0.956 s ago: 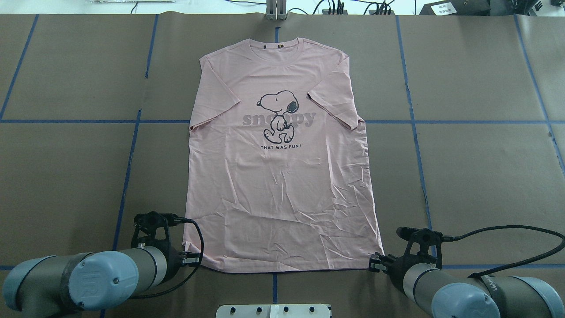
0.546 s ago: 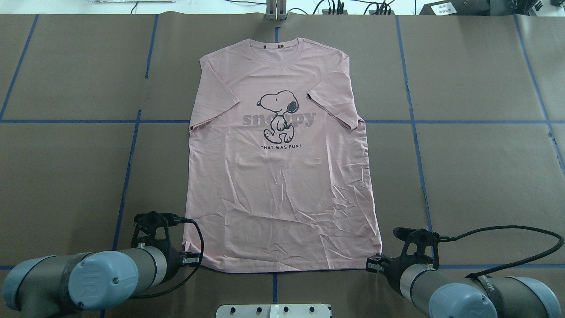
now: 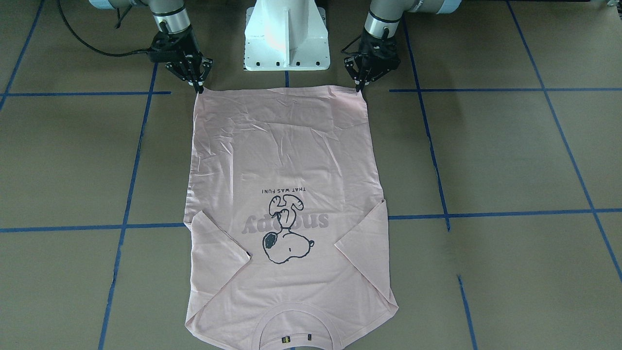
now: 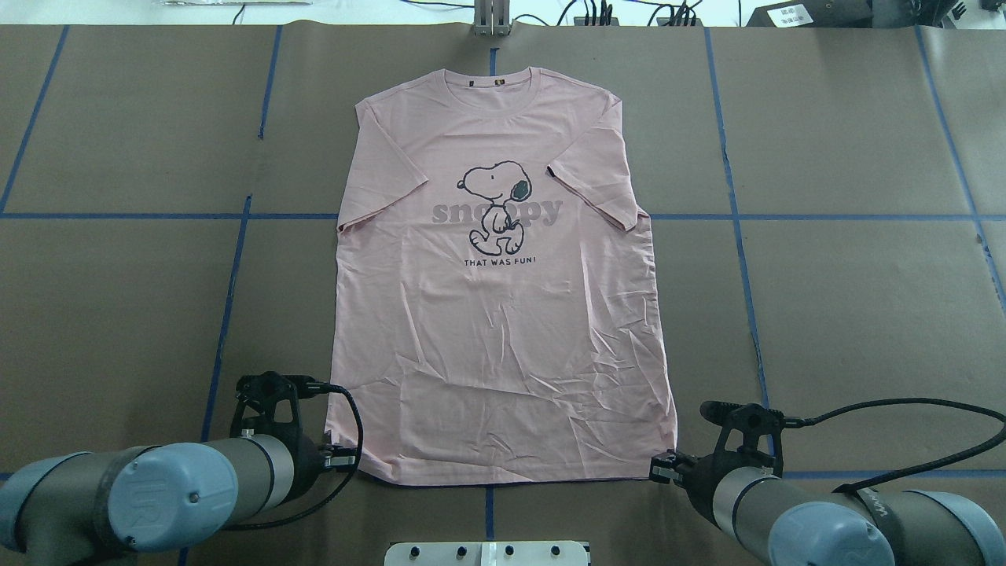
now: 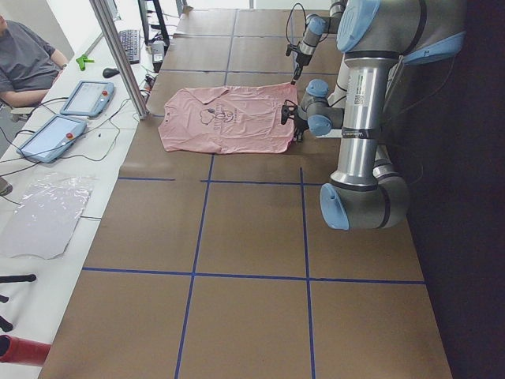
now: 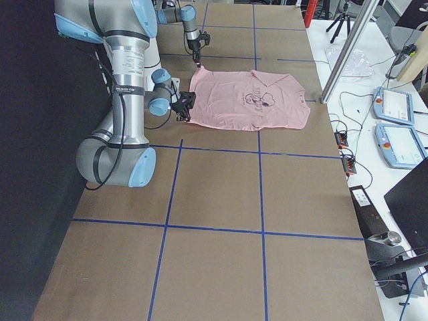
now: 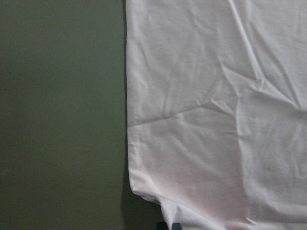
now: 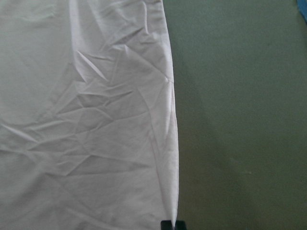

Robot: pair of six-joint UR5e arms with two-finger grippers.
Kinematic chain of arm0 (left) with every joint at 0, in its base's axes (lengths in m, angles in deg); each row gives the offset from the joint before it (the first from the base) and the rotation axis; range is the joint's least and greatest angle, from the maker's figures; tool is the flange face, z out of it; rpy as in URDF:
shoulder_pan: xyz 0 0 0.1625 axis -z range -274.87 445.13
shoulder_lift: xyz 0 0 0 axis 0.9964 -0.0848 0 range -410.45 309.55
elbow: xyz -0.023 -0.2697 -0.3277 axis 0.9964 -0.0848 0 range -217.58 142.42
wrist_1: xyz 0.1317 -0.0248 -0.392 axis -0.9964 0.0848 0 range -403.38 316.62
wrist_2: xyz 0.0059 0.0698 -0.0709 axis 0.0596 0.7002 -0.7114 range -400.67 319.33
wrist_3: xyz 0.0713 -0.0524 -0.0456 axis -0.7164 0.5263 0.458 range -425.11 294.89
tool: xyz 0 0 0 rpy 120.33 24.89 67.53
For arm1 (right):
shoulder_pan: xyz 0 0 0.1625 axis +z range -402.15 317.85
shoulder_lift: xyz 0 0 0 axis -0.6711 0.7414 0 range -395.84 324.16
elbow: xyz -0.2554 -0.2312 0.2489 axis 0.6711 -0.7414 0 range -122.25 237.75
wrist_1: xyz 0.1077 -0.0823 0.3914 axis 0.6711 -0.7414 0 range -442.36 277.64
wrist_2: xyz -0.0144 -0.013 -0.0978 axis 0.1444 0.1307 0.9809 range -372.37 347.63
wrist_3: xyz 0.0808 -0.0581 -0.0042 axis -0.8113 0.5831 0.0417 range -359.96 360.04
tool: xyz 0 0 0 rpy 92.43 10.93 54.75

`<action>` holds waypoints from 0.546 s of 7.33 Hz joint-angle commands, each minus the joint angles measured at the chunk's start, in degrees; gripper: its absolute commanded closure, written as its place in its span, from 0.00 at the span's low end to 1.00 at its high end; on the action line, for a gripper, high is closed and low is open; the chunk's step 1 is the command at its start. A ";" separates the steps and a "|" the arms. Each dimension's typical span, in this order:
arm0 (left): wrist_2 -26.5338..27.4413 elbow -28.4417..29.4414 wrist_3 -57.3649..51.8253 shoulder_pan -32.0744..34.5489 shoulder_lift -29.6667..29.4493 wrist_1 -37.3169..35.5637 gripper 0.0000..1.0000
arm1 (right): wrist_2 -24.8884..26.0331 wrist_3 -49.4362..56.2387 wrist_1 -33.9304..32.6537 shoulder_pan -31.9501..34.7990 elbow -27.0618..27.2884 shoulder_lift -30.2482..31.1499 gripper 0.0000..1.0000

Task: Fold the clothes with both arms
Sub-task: 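Lift the hem with both grippers and fold it toward the collar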

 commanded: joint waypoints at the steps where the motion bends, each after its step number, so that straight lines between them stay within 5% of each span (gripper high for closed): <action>1: -9.56 -12.07 -4.76 6.20 -2.63 -15.00 1.00 | -5.40 1.23 -14.40 2.60 14.85 -0.31 1.00; 3: -16.29 -20.10 -8.38 13.33 -15.07 -33.45 1.00 | -12.26 1.77 -31.10 5.85 25.27 -9.47 1.00; 4: -18.84 -20.12 -8.47 15.62 -18.53 -36.33 1.00 | -14.29 1.86 -41.19 7.70 25.65 -17.89 1.00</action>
